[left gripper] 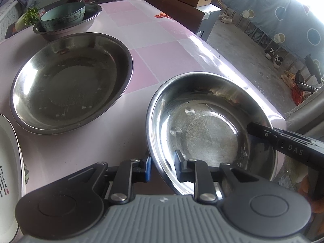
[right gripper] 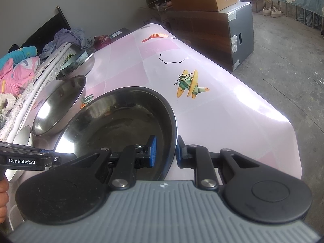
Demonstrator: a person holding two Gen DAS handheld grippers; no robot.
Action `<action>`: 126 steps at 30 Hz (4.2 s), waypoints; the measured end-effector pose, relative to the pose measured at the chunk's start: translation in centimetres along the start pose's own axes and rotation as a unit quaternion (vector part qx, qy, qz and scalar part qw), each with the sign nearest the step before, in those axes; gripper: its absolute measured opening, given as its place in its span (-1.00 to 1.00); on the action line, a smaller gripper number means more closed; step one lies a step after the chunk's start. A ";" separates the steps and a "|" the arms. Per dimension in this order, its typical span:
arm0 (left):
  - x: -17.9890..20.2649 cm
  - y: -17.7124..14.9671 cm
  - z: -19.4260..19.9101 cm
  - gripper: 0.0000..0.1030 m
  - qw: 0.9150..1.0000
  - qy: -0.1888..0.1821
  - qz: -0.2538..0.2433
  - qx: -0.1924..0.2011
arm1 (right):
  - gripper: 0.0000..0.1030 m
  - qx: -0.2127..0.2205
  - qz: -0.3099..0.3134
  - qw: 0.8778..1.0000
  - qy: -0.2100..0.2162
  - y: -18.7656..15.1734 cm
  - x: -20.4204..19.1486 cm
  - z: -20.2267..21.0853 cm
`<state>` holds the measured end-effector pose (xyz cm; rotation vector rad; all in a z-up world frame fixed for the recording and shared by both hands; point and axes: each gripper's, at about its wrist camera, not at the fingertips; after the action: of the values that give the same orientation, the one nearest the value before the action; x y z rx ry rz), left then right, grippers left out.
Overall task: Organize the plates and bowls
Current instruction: 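Carry the held steel basin with both tools toward the other steel basin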
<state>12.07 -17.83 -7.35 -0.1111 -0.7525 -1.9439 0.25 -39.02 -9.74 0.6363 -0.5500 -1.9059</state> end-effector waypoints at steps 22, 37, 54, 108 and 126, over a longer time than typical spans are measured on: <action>0.8 0.5 -0.3 -0.45 1.000 0.019 -0.022 0.002 | -0.63 0.008 0.008 1.000 -0.007 0.1 -0.2 -0.1; 1.0 0.6 0.1 -0.44 0.999 0.014 -0.028 0.008 | -0.63 0.017 0.011 1.000 -0.011 0.2 -0.2 0.5; 1.5 0.6 0.8 -0.44 0.999 0.011 -0.033 0.015 | -0.63 0.025 0.007 1.000 -0.012 0.3 0.0 1.0; 2.3 0.1 2.9 -0.44 0.998 -0.001 -0.040 0.039 | -0.62 0.038 0.008 0.999 -0.008 0.8 -0.2 2.4; 2.3 -0.1 4.2 -0.43 0.998 -0.002 -0.037 0.053 | -0.62 0.044 0.014 0.999 -0.004 1.3 -0.8 3.1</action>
<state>9.82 -17.27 -3.18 -0.0226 -0.8714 -1.9699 -0.61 -38.54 -6.44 0.6758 -0.6478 -1.8673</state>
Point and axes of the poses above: each gripper's, at about its wrist camera, not at the fingertips, and z roughly against the way its jaws point, x to its right, y to its top, and after that the axes turned 13 degrees about -y, right-handed
